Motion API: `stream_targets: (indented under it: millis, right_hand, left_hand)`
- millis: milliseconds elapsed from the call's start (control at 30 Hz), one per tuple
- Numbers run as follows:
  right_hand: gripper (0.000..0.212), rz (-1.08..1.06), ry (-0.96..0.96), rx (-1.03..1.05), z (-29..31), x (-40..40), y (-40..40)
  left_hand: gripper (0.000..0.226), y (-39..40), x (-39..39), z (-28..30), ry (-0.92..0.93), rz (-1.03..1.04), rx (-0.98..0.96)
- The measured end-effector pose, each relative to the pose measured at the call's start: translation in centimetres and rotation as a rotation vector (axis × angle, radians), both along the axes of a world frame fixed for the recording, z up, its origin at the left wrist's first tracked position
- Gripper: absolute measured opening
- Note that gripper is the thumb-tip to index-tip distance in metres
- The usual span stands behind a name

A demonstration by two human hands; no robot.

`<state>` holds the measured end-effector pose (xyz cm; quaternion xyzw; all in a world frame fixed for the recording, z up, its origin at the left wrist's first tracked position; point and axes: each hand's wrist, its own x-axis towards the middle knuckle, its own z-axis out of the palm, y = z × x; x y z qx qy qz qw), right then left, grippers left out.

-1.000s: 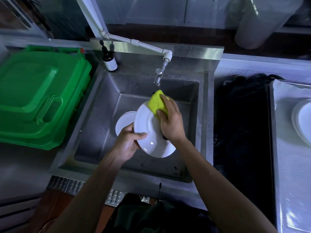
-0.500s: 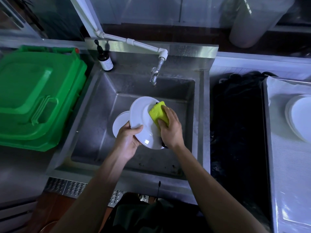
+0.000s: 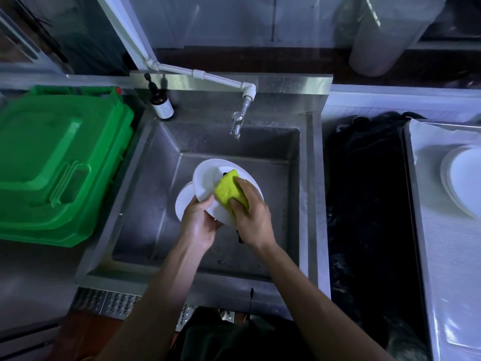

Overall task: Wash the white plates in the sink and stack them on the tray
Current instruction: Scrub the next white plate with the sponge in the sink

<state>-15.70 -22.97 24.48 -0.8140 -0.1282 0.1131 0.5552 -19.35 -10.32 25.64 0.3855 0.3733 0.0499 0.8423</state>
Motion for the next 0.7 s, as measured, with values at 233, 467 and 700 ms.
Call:
stream_targets:
  millis: [233,467,700]
  right_hand:
    - [0.052,0.087,-0.064,-0.016,-0.1,-0.7,-0.4]
    - [0.051,0.054,-0.066,-0.039,-0.7,-0.8,-0.5]
    - [0.053,-0.087,0.026,-0.02,-1.4,0.9,-1.3]
  left_hand:
    - [0.042,-0.5,0.8,0.5,-0.02,0.056,-0.041]
    - [0.046,-0.3,0.6,0.2,-0.01,0.076,-0.09]
    - [0.042,1.2,-0.2,-1.0,-0.065,0.065,-0.06]
